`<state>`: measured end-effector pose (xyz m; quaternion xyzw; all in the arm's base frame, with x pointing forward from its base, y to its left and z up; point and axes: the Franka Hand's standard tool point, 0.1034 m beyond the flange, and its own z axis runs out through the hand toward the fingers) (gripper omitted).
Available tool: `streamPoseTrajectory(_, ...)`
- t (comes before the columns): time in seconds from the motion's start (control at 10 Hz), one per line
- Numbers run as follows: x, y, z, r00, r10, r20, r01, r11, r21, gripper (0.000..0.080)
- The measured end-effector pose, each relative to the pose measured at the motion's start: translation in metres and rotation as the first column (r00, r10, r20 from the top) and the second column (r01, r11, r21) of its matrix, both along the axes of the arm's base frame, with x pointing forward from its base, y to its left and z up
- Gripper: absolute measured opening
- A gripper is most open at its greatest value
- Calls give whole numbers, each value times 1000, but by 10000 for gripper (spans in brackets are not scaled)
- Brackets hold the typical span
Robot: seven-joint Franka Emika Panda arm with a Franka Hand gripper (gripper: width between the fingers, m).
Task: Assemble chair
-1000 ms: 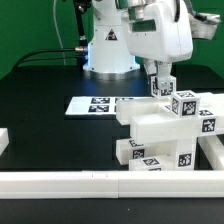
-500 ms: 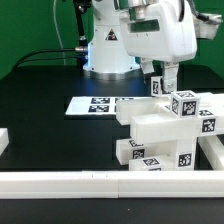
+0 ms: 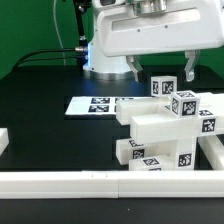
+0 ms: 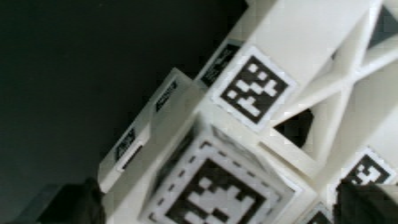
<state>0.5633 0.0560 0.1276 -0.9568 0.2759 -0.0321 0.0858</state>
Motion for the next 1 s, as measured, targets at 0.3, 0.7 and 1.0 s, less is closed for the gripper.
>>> streamPoseTrajectory(0.3,0,1,-5,927,375,8,-373,923,-93,649)
streamPoseTrajectory(0.7,0,2,-11,892,452,-13,-450,886,-112,474)
streamPoseTrajectory(1.0,0,3,-11,967,255,-21,-255,963,-88,279)
